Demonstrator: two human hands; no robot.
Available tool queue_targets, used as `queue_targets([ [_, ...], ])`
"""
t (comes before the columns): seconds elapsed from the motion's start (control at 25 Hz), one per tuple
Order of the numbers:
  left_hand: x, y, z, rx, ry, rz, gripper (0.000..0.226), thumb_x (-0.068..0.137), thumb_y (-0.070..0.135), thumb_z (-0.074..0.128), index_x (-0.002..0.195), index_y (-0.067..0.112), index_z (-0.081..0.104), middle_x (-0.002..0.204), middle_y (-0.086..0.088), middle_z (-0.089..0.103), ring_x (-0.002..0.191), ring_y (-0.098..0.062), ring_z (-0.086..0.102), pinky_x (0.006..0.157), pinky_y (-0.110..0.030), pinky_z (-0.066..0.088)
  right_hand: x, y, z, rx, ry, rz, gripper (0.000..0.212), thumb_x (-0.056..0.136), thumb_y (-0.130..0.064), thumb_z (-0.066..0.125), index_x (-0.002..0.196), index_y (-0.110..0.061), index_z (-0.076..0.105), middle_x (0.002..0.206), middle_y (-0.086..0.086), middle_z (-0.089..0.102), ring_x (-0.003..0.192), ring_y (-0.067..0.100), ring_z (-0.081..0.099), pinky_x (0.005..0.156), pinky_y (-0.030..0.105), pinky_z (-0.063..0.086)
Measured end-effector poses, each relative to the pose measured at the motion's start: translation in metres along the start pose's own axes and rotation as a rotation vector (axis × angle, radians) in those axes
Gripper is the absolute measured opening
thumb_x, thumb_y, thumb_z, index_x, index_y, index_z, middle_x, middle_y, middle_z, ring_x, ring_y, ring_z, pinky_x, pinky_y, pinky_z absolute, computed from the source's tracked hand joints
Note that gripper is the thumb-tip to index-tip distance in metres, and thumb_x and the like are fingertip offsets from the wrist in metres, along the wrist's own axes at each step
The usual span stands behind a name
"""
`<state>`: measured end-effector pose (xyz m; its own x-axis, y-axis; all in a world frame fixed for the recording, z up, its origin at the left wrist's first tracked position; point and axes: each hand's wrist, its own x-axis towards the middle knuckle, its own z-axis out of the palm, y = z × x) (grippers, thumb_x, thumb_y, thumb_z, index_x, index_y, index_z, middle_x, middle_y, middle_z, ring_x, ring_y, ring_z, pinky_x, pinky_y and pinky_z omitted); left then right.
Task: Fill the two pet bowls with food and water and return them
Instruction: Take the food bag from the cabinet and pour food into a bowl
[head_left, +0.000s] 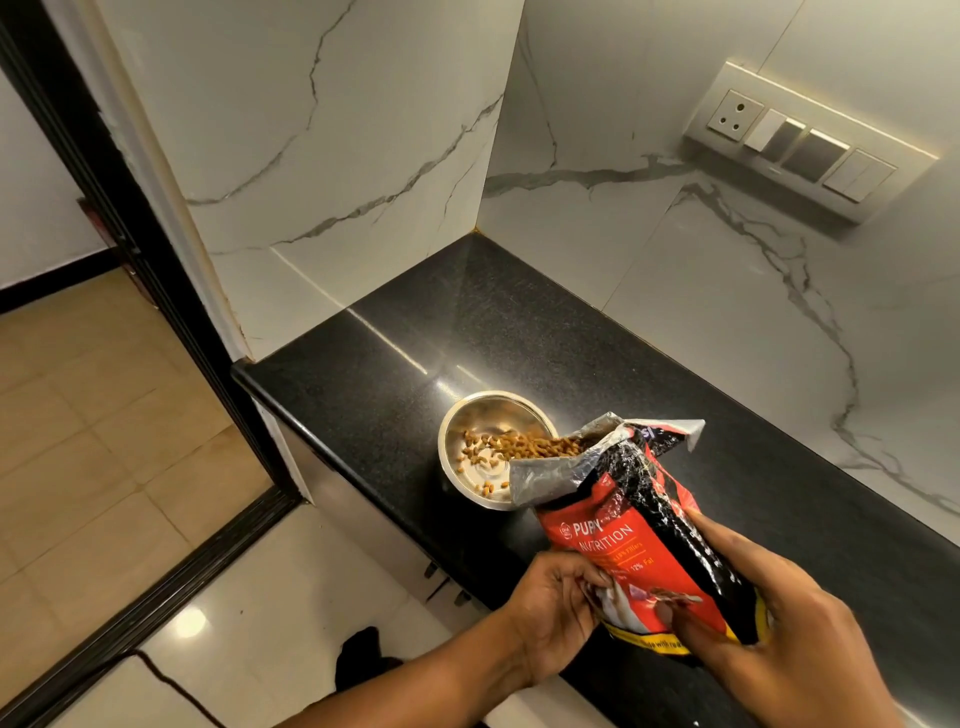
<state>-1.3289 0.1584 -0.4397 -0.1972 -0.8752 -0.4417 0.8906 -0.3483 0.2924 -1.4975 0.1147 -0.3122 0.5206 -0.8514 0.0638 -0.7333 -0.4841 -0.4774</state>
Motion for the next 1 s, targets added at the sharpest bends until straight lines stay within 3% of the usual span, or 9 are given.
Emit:
queue_targets([
  [0.32,-0.002,-0.004,0.001,0.087,0.037,0.034,0.029,0.077,-0.002,0.05,0.077,0.008,0.077,0.088,-0.01,0.079,0.087,-0.022,0.072,0.089,-0.03,0.059,-0.008,0.013,0.002,0.052,-0.017,0.007,0.109,0.059,-0.016,0.107,0.143,-0.056,0.051,0.126,-0.027,0.066,0.123,0.027,0.069,0.099,0.061,0.061],
  [0.44,0.0,-0.008,-0.003,0.145,0.046,0.064,0.031,0.08,-0.007,0.051,0.086,0.007,0.078,0.091,-0.009,0.08,0.088,-0.02,0.075,0.085,-0.029,0.062,-0.014,0.023,0.005,0.14,-0.007,0.034,0.103,0.06,-0.016,0.107,0.146,-0.049,0.059,0.132,-0.017,0.072,0.125,0.025,0.071,0.1,0.058,0.062],
  [0.56,0.005,-0.012,-0.009,0.218,0.075,0.143,0.038,0.08,-0.015,0.053,0.109,0.003,0.071,0.101,-0.012,0.082,0.097,-0.023,0.077,0.087,-0.032,0.062,-0.021,0.03,0.009,0.292,0.038,0.078,0.094,0.06,-0.025,0.105,0.14,-0.054,0.066,0.129,-0.015,0.078,0.121,0.015,0.075,0.099,0.048,0.065],
  [0.68,0.006,-0.011,-0.009,0.334,0.09,0.224,0.044,0.064,-0.003,0.071,0.102,0.016,0.082,0.102,-0.009,0.084,0.098,-0.02,0.079,0.085,-0.032,0.062,-0.025,0.028,0.01,0.454,0.053,0.134,0.09,0.055,-0.034,0.102,0.133,-0.061,0.067,0.129,-0.018,0.078,0.115,0.006,0.077,0.093,0.038,0.066],
  [0.76,0.003,-0.006,-0.007,0.409,0.104,0.272,0.049,0.061,0.005,0.077,0.104,0.026,0.084,0.106,-0.006,0.085,0.1,-0.017,0.08,0.086,-0.03,0.062,-0.023,0.031,0.015,0.535,0.049,0.177,0.09,0.054,-0.026,0.104,0.132,-0.054,0.07,0.127,-0.013,0.08,0.112,0.007,0.079,0.089,0.036,0.066],
  [0.88,-0.006,0.006,-0.007,0.551,0.133,0.333,0.057,0.07,0.014,0.086,0.119,0.042,0.074,0.119,0.001,0.083,0.108,-0.01,0.078,0.086,-0.023,0.061,-0.016,0.037,0.026,0.652,0.054,0.283,0.086,0.046,-0.007,0.103,0.118,-0.047,0.079,0.112,-0.007,0.085,0.095,0.004,0.082,0.073,0.013,0.063],
  [1.0,-0.021,0.027,0.001,0.744,0.119,0.417,0.065,0.08,0.024,0.086,0.135,0.05,0.063,0.13,0.014,0.078,0.12,-0.003,0.072,0.098,-0.024,0.06,-0.008,0.039,0.043,0.768,0.078,0.38,0.081,0.037,0.0,0.098,0.11,-0.029,0.079,0.095,-0.006,0.087,0.081,0.005,0.083,0.062,0.011,0.06],
])
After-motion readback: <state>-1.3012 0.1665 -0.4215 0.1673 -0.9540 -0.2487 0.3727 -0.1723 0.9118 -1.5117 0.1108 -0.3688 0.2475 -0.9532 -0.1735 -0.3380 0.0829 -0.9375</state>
